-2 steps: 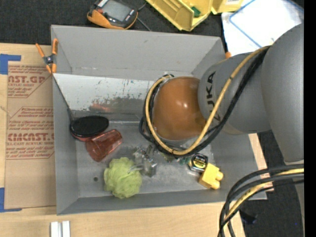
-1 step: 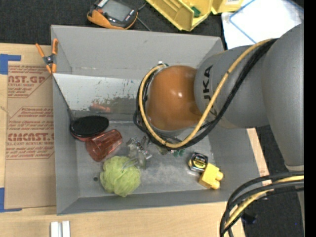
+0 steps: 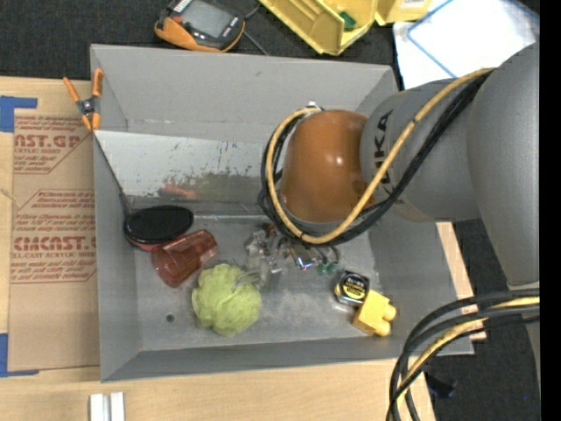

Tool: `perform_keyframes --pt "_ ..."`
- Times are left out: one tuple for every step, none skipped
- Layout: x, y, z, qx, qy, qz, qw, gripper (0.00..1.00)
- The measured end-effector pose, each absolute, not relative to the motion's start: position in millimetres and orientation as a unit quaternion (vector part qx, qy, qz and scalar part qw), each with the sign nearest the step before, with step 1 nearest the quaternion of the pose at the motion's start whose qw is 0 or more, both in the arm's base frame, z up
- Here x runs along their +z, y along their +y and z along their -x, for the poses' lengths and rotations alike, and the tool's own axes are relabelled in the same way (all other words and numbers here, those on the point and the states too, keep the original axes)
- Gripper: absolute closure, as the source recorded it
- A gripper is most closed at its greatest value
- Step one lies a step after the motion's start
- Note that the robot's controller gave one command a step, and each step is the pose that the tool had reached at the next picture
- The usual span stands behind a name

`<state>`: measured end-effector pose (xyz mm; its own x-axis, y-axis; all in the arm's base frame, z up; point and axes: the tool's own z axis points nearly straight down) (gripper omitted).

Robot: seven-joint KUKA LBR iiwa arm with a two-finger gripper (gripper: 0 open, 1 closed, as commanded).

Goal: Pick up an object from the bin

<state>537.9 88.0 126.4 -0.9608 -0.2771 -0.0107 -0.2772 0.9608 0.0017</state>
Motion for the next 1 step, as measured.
perform_keyframes --pt "85.6 72.2 -494.4 0.001 0.947 0.321 0.007 1.0"
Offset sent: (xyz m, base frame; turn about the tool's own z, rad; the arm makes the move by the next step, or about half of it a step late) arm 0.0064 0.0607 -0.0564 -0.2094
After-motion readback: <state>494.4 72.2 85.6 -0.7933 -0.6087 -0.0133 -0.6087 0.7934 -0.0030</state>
